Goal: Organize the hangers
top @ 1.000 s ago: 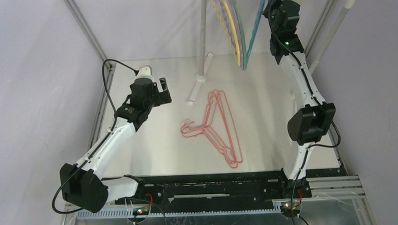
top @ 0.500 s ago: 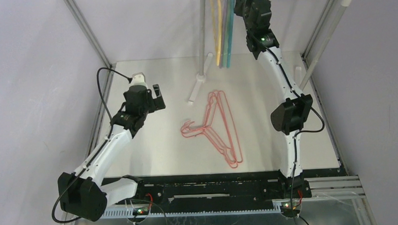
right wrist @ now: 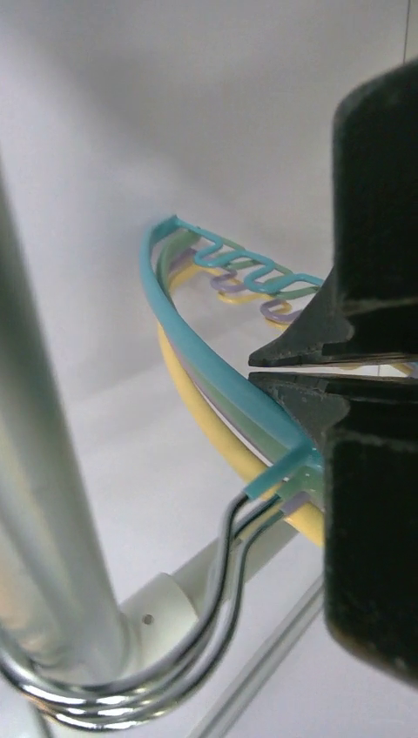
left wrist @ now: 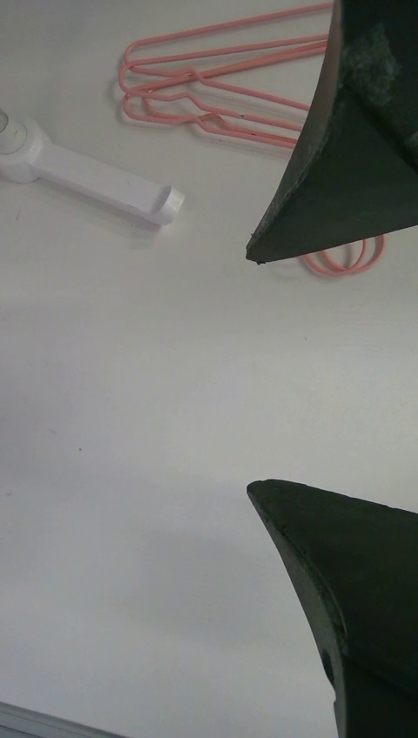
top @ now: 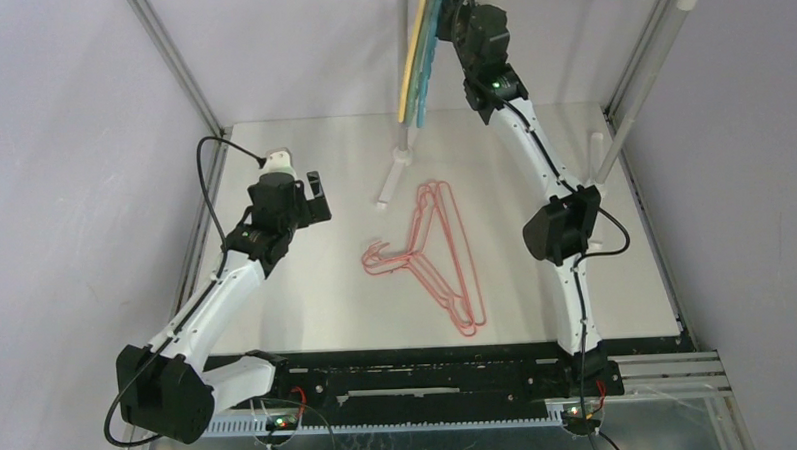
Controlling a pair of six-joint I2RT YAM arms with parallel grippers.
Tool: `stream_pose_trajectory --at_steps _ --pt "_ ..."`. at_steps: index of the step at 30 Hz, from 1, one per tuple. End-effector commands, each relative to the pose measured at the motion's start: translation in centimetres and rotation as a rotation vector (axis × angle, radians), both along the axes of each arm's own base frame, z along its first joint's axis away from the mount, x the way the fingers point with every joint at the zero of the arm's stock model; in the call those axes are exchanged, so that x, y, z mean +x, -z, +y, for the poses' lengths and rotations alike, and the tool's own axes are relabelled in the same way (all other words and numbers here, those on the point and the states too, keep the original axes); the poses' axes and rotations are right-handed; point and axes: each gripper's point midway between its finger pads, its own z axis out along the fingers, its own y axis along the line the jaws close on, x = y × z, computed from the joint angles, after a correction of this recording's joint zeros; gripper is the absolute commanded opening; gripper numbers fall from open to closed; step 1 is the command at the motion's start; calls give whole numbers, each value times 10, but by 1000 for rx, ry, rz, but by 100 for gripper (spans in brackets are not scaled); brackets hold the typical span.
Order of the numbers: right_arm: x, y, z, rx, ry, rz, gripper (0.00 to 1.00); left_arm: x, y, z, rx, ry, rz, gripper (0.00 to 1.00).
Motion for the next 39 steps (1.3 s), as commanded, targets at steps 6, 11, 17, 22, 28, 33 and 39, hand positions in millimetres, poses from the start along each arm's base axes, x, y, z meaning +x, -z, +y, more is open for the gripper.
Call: stream_pose_trajectory --at_steps 6,11,17,22,28,33,39 --pt "0 -1 23 -1 -99 -23 12 4 -8 1 -11 -9 -41 99" --pt "-12 2 7 -30 -50 12 18 7 -5 0 -12 -10 -36 99" --pt "-24 -10 -42 6 59 31 28 9 -10 -6 -41 5 -44 99" --pt "-33 -22 -70 24 122 30 37 8 -13 -5 -40 8 -51 99" --pt "-42 -31 -89 31 157 23 53 4 -13 -4 -47 4 -57 99" --pt "-53 -22 -103 18 199 91 64 2 -9 -3 -40 4 -42 99" --pt "-103 28 -105 -81 199 284 84 1 -12 -1 -34 -1 -44 99"
